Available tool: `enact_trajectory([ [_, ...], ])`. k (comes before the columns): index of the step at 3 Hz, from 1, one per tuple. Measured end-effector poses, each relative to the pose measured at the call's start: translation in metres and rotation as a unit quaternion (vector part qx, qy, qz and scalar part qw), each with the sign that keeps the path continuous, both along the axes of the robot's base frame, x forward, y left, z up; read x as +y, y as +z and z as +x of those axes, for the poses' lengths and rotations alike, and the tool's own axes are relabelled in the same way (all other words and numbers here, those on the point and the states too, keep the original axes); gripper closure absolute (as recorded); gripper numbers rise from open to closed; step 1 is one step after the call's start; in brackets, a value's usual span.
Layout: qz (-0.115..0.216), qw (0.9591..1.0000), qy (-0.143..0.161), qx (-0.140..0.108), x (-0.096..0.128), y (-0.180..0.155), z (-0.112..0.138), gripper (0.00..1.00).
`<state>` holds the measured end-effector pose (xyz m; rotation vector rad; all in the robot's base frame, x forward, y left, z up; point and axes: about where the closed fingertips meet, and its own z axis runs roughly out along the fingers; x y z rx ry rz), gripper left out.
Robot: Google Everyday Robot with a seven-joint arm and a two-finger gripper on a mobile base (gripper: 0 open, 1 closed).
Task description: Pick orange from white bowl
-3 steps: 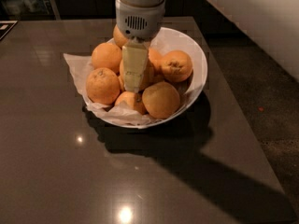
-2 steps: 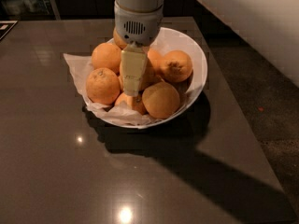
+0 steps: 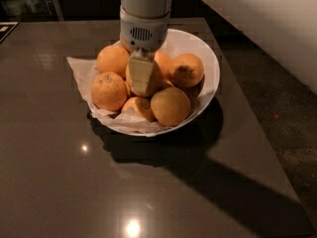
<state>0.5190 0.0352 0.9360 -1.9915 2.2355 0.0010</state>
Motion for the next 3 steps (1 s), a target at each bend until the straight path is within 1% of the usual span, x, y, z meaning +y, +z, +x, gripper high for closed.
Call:
enact_trajectory([
  [1,0.0,1.0,0.0,0.0,0.0,0.0,0.0,0.87],
  [2,0.04,0.9991,0.001,-0.012,-0.006,0.01,-0.005,1.0],
  [3,0.113,0.9927,0.0,-0.042,-0.027,0.04,-0.029,1.0],
])
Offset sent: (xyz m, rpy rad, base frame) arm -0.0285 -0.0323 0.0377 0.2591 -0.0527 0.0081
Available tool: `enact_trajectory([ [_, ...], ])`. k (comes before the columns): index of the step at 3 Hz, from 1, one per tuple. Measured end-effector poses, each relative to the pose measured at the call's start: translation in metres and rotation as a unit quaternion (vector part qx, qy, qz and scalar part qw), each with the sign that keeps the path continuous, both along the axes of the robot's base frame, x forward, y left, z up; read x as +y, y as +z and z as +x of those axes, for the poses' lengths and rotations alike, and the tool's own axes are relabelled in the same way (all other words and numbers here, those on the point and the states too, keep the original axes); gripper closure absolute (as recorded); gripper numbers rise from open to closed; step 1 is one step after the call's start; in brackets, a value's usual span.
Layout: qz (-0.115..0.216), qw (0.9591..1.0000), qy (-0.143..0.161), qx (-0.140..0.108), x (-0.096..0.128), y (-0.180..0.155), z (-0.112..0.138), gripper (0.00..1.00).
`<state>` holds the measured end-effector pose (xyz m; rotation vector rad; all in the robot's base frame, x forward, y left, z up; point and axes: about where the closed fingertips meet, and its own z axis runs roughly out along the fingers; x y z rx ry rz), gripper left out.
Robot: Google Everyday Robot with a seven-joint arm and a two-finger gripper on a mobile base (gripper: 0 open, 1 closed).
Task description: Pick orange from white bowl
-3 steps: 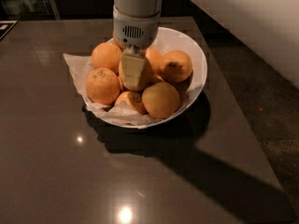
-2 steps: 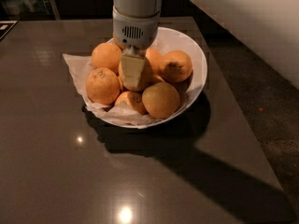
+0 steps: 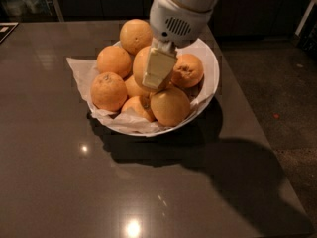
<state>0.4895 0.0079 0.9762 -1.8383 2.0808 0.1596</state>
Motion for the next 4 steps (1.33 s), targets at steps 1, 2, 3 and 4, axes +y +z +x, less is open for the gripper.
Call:
enact_trajectory([
  [1,0.054,0.9984,0.001,-0.019,-0.017,0.025,-0.019,1.0],
  [2,0.086,0.9951,0.019,-0.045,-0.023,0.053,-0.039,1.0],
  [3,0.102,0.9917,0.038,-0.068,-0.025,0.076,-0.061,1.0],
  [4,0.109,0.9885,0.05,-0.092,-0.024,0.094,-0.085,1.0],
])
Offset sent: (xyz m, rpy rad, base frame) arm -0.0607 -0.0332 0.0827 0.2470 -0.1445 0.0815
